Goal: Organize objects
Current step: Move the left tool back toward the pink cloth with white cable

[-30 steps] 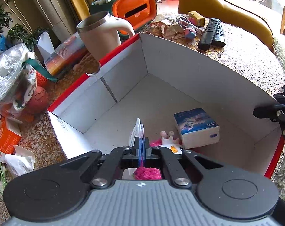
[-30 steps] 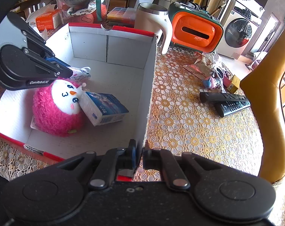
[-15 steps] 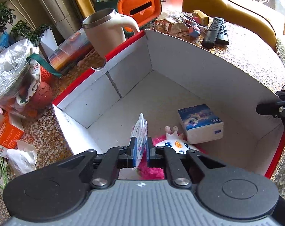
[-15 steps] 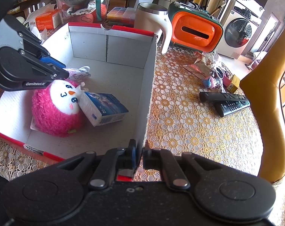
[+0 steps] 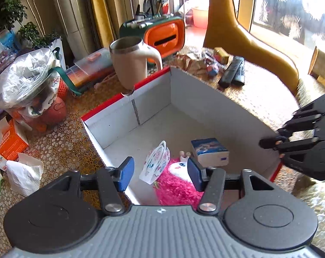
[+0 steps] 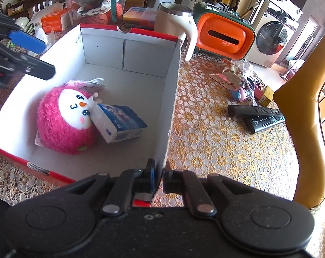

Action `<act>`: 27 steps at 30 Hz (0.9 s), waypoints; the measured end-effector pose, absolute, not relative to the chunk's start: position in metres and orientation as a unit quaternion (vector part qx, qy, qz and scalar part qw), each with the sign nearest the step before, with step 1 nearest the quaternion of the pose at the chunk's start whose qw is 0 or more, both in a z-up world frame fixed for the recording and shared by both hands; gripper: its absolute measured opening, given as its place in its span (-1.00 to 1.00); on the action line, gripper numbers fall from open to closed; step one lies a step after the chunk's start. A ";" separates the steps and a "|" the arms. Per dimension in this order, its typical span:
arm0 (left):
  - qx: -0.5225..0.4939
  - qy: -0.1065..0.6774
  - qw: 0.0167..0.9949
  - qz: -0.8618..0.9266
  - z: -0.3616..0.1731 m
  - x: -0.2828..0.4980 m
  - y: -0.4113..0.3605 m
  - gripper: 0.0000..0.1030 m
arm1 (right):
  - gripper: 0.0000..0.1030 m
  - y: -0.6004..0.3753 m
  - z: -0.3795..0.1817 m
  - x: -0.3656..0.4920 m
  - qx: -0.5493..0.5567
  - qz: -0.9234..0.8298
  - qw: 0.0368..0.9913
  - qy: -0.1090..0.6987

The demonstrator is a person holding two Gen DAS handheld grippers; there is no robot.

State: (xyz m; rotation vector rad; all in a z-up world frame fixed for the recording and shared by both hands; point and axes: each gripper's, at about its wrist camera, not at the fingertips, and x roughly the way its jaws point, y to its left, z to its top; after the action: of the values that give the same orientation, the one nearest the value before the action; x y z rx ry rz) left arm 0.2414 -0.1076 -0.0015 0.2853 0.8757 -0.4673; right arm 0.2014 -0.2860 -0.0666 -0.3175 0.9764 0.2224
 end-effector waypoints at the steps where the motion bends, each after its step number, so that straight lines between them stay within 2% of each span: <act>1: 0.130 0.416 0.871 -0.225 0.003 0.237 -0.103 0.04 | -0.89 -0.286 -0.066 0.201 -0.151 0.106 0.865 0.466; 6: 0.105 0.404 0.880 -0.229 0.022 0.211 -0.075 0.30 | -0.88 -0.286 -0.066 0.201 -0.152 0.106 0.865 0.466; 16: 0.042 0.406 0.895 -0.179 0.030 0.167 -0.002 0.48 | -0.88 -0.286 -0.066 0.200 -0.155 0.106 0.864 0.467; 18: 0.033 0.404 0.899 -0.163 0.030 0.159 0.013 0.62 | -0.88 -0.286 -0.066 0.200 -0.157 0.106 0.863 0.468; 22: 0.011 0.408 0.903 -0.135 0.026 0.144 0.045 0.69 | -0.88 -0.286 -0.066 0.199 -0.155 0.106 0.864 0.468; 27: -0.031 0.415 0.904 -0.095 0.013 0.129 0.089 0.94 | -0.87 -0.285 -0.065 0.199 -0.156 0.104 0.863 0.468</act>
State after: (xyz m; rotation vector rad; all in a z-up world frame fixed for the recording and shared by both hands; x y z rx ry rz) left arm 0.1292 0.0890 0.0132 -0.0641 0.8581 -0.1966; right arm 0.1988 -0.2848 -0.0654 -0.3278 0.9819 0.2182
